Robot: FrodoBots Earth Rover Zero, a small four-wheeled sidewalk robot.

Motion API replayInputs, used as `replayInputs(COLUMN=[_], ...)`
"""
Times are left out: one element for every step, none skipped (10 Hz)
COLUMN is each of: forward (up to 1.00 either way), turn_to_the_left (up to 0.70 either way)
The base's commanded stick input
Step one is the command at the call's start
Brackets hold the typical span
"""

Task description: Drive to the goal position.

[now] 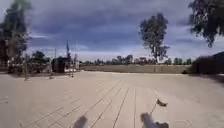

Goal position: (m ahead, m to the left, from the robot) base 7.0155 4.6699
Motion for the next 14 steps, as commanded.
replayInputs(forward=[1.00,1.00,1.00,1.00,1.00,1.00,1.00,1.00,1.00,1.00,1.00,1.00,1.00,1.00], turn_to_the_left=[0.26,0.00,0.00,0.00,0.00,0.00,0.00,0.00,0.38,0.34,0.30,0.00,0.00,0.00])
